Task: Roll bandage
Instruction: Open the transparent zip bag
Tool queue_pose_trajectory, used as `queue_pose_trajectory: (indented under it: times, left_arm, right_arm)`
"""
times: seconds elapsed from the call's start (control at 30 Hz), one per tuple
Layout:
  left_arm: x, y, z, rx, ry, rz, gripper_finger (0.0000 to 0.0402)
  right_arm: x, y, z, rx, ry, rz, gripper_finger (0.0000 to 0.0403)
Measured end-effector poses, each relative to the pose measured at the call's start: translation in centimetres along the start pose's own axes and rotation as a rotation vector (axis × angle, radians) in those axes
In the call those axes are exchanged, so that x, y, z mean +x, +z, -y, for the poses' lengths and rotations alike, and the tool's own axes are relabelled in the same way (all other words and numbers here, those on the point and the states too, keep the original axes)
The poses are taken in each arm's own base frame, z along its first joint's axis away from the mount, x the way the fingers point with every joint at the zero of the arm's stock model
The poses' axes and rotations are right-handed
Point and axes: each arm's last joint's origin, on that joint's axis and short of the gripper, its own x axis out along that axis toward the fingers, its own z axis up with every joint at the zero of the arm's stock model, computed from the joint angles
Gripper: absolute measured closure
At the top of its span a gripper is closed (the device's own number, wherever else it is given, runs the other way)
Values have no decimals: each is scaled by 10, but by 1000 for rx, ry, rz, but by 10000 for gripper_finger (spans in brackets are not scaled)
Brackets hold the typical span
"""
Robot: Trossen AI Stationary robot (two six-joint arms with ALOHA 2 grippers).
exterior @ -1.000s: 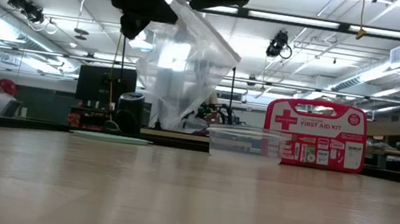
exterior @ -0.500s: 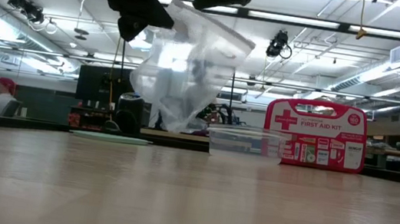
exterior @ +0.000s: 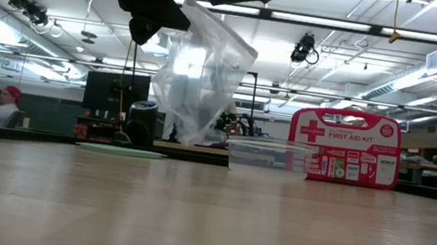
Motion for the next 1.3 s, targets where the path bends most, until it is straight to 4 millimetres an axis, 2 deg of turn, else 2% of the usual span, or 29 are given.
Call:
queue_pose_trajectory:
  times: [0.57, 1.3]
  left_arm:
    - [0, 0, 0, -13, 7, 6, 401]
    - [0, 5, 2, -21, -31, 49, 401]
  right_arm:
    - [1, -1, -12, -34, 34, -5, 158]
    - [3, -3, -1, -32, 9, -26, 158]
